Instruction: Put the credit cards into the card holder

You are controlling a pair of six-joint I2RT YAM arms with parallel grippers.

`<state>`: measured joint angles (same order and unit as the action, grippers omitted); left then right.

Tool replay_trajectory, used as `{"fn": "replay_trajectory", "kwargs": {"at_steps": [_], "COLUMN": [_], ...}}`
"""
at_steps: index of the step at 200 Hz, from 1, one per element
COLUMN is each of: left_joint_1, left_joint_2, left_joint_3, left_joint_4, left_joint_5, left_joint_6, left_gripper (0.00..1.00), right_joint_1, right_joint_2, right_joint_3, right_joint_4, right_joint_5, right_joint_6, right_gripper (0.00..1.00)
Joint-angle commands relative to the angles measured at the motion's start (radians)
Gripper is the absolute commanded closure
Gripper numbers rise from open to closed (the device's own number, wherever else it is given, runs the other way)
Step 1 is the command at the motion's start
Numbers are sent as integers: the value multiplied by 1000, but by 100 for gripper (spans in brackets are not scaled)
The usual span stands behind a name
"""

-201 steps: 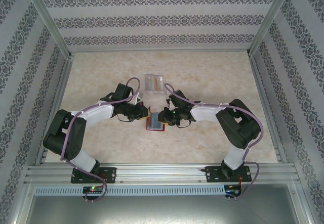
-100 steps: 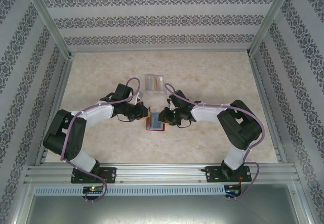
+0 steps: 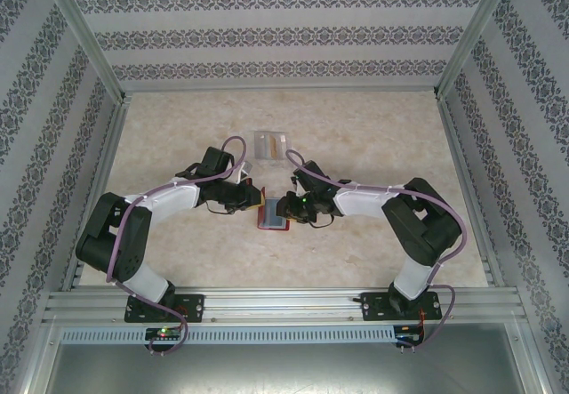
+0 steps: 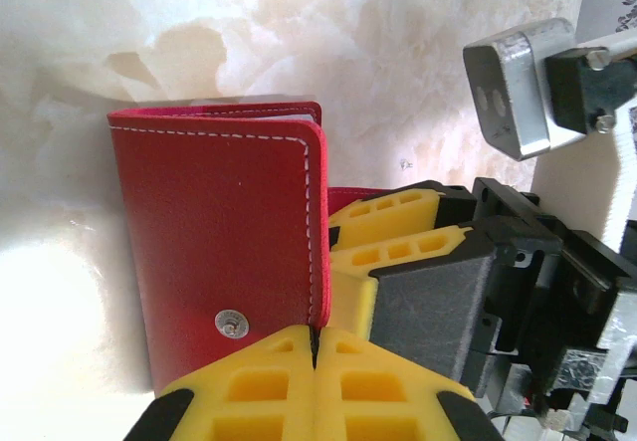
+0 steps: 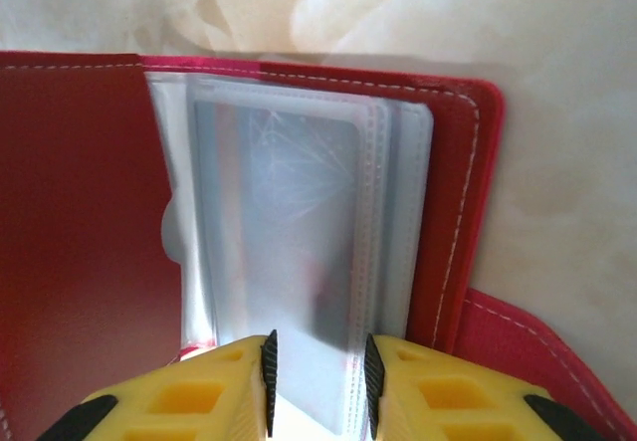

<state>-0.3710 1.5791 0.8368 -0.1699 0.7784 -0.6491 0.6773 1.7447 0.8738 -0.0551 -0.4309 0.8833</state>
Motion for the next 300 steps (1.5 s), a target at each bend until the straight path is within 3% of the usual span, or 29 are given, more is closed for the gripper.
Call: {"fn": "replay_trajectory", "kwargs": {"at_steps": [1,48,110,215,300], "left_joint_1": [10,11,11,22,50], "left_joint_2": [0,-3,-3,5,-6], "left_joint_3": [-19,-21,-27,-45,-57], "left_joint_4": [13,15,22,57,72], "left_joint_5": [7,6,12,28,52], "left_joint_6": [-4,-2,-6,-19,-20], "left_gripper": [100,100,100,100,100], "right_joint_1": [9,13,21,-10,-10], "right_joint_2": [19,16,21,20,36], "right_joint_3": [2,-1,-13,-114,-115], "right_joint_4": [-9,-10,68,394,462], "right_joint_5": [24,33,-1,-145,-180], "right_joint_6": [-9,-5,29,188,209], "right_gripper": [64,65,74,71,65]}}
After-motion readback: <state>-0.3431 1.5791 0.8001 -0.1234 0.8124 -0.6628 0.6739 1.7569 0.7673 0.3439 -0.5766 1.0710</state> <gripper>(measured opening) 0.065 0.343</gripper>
